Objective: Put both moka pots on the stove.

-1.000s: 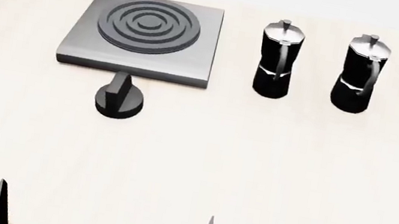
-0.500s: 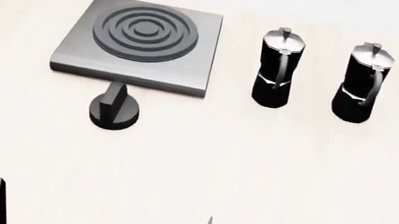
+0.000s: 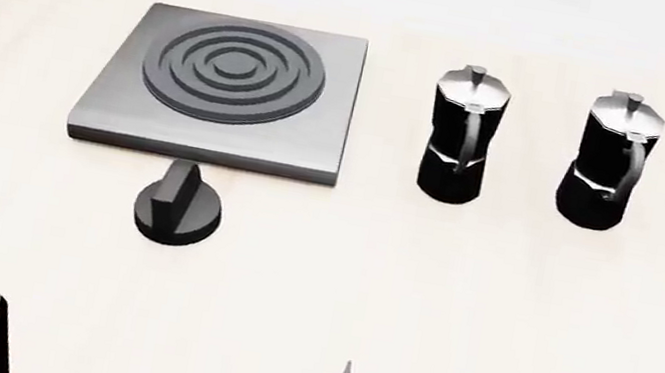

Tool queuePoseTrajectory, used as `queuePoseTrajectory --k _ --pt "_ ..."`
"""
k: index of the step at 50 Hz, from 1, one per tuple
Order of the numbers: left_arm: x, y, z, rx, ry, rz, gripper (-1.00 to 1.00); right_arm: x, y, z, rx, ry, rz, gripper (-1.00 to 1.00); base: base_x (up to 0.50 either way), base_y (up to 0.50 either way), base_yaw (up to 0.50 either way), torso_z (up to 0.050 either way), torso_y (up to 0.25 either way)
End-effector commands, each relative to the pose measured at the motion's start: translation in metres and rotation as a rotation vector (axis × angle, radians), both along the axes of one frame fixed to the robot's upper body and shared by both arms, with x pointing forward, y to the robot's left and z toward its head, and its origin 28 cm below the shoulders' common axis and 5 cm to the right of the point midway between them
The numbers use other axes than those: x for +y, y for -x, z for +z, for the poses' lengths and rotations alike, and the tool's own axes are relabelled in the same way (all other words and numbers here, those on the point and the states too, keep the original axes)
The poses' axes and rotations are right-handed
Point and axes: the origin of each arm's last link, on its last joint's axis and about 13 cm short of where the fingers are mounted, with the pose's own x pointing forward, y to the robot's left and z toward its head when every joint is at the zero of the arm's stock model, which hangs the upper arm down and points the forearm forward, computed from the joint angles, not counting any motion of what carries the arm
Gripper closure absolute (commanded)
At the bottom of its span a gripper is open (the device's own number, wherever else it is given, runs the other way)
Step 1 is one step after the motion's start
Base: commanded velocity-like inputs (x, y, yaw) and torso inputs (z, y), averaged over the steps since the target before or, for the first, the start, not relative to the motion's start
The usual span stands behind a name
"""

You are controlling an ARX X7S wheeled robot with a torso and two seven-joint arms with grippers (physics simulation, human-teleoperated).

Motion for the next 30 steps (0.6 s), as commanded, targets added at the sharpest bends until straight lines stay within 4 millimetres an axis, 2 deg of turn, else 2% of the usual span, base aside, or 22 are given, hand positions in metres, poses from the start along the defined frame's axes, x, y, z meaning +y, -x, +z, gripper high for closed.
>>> queuePoseTrajectory --k 1,30 --pt "0.0002 -0.0001 -0.0008 0.001 0.001 0.001 -1.0 0.0005 0.0002 -0.0008 0.001 0.004 0.0 -1.0 0.16 0.0 0.0 0.0 0.0" --pt "-0.0004 0.0005 0.0007 0.0 -0.002 -0.001 -1.0 0.0014 -0.001 -0.0024 0.006 0.003 0.004 -1.0 0.16 0.0 0.0 0.0 0.0"
